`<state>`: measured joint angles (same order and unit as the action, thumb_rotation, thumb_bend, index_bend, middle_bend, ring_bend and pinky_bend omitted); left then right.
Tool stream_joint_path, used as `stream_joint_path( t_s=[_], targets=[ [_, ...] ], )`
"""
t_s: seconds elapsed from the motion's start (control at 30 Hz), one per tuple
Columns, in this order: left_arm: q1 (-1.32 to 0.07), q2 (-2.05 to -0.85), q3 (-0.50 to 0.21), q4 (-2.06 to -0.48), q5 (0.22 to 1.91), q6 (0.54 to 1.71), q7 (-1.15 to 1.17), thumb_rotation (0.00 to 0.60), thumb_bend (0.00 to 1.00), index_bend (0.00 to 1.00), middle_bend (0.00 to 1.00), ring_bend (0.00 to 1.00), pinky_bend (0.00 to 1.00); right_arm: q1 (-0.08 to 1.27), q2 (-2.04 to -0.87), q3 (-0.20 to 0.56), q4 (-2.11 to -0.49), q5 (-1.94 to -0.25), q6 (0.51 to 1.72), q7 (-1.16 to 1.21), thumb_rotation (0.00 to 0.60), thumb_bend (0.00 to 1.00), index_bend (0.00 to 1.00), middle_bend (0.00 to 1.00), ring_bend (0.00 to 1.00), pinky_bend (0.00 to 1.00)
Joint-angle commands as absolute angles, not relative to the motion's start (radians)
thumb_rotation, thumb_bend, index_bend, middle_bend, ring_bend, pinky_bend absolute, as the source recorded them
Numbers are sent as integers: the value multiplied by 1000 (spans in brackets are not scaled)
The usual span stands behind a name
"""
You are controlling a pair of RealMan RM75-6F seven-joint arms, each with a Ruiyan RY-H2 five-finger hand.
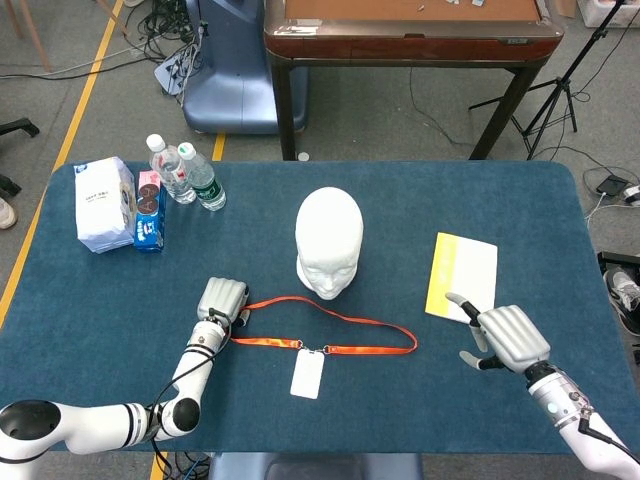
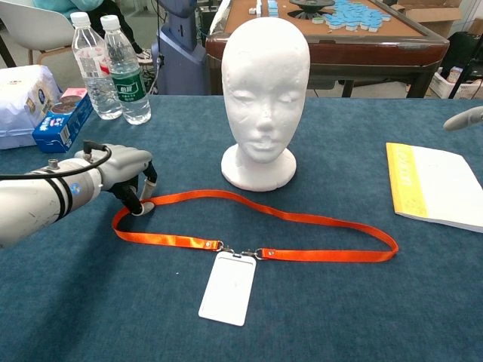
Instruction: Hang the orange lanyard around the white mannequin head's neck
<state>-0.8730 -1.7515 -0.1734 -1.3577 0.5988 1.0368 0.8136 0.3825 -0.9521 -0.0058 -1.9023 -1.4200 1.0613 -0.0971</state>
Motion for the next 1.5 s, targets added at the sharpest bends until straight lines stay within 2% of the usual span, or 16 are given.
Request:
stream_joint_path(
  t_s=[0.03,0.23,0.6,0.77,0.93,1.03,1.5],
  targets=[
    [-873,-1750,-171,-1355,595,1032,816,527,384,582,960,953,966,383,-952,-4,-1904,-1419,1061,-99,600,261,117,725,634,844],
    [-866,-1739,-168,-1365,606,1031,800,595,429,594,961,953,966,382,-954,-5,-1906,-1421,1059,-104,600,261,117,725,634,844],
    [-842,-1689,-140,-1457,665,1039,766,573,430,598,961,953,966,418,-1014,29,-1917,-1351,1026,-191,600,261,122,736,662,844],
    [-841,-1685,-146,-1470,670,1039,751,575,430,597,961,953,966,458,-1092,60,-1907,-1264,1005,-282,600,261,212,779,716,876],
    [-843,-1686,-143,-1475,676,1040,750,576,430,596,962,954,966,502,-1179,82,-1887,-1178,984,-363,600,262,378,851,798,939],
    [-842,-1683,-141,-1480,677,1044,750,575,429,597,962,954,967,521,-1222,92,-1870,-1139,984,-396,600,261,427,883,841,974],
    [-839,-1673,-139,-1505,680,1061,751,579,427,597,965,959,969,612,-1428,130,-1747,-954,1024,-559,600,262,505,983,989,1000]
  ],
)
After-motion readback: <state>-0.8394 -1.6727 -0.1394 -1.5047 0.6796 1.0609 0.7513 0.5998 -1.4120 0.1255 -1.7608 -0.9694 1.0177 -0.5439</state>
